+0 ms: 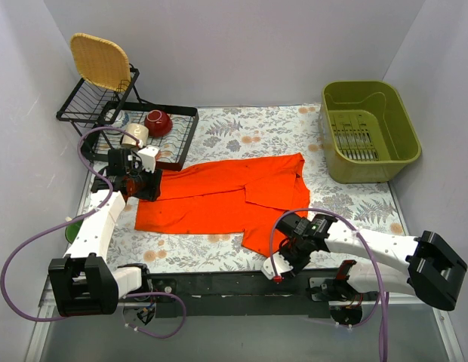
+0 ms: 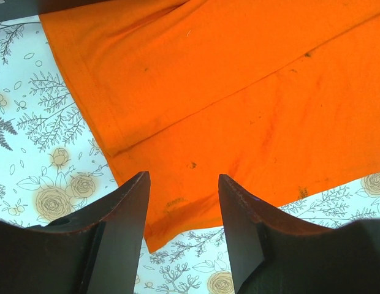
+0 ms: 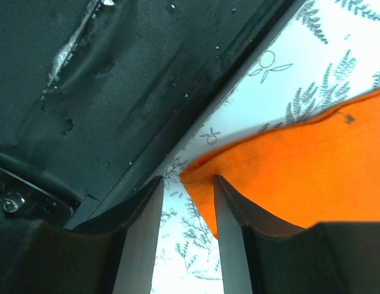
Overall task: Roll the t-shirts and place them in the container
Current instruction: Fold the T-shirt at the center of the board.
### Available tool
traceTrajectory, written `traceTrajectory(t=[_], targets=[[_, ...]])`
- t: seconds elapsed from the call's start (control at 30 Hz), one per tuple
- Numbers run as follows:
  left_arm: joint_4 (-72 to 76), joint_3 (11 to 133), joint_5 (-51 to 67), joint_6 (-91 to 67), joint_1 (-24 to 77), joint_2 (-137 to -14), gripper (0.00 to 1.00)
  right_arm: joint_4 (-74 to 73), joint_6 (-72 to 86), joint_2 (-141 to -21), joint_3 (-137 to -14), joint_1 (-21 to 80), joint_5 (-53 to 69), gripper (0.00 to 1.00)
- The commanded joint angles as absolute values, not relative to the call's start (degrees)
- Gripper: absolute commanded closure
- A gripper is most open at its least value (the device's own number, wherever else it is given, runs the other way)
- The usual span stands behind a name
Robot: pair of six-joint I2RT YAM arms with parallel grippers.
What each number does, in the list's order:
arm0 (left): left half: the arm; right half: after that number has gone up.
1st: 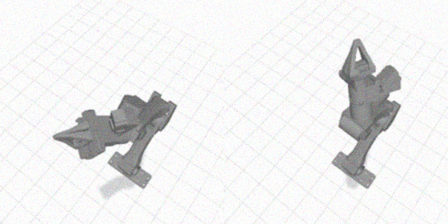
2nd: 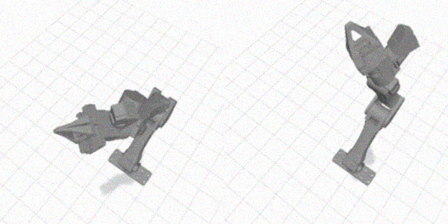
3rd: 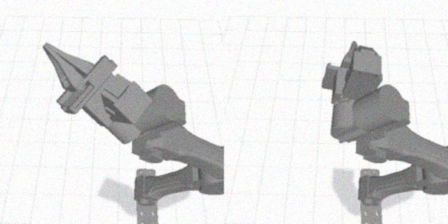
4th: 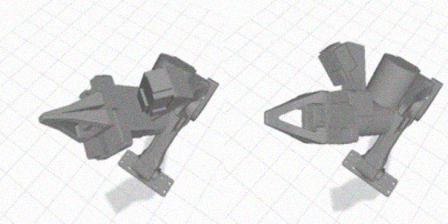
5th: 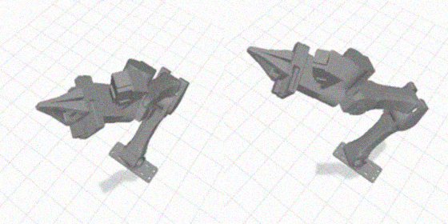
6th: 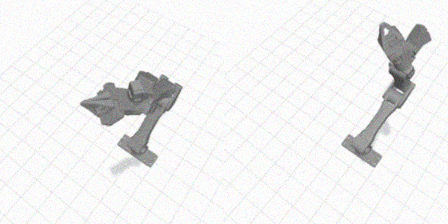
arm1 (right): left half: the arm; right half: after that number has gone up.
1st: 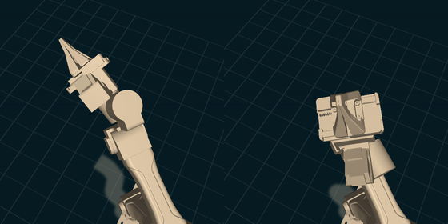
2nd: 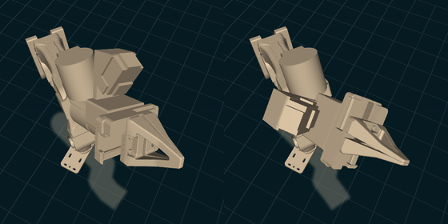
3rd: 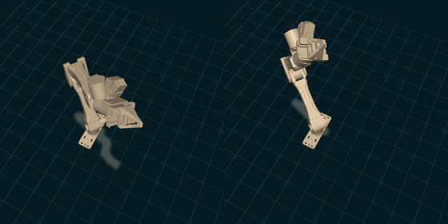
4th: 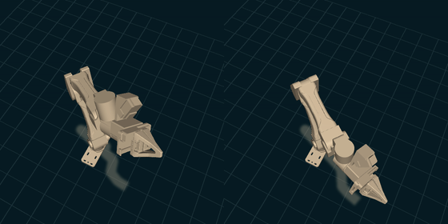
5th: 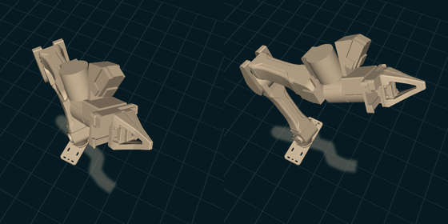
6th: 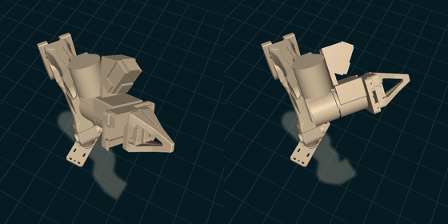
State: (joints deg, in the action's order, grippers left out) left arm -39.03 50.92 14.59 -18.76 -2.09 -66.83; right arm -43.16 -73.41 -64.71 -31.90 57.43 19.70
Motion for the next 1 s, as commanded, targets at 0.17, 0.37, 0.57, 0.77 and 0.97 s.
traceTrajectory(t=[0.17,0.37,0.57,0.77,0.97], targets=[[-40.34,52.03,14.85,-16.1,-2.37,-68.29,0.51,-37.45,-71.55,-64.25,-27.43,57.74,18.73,0.72],[-46.12,54.29,11.33,-10.2,-7.0,-71.61,0.5,-36.47,-65.93,-61.71,-28.82,57.31,15.38,0.99],[-65.1,63.54,16.52,-3.17,-22.3,-76.73,0.5,-36.92,-56.08,-56.61,-29.44,55.99,15.64,0.99],[-68.91,58.36,20.04,-4.21,-22.68,-77.95,0.51,-35.24,-52.21,-52.73,-28.38,55.46,16.44,0.99],[-65.04,58.97,18.98,-8.43,-22.68,-84.98,0.55,-34.98,-52.91,-54.05,-29.53,54.32,15.38,0.99]])
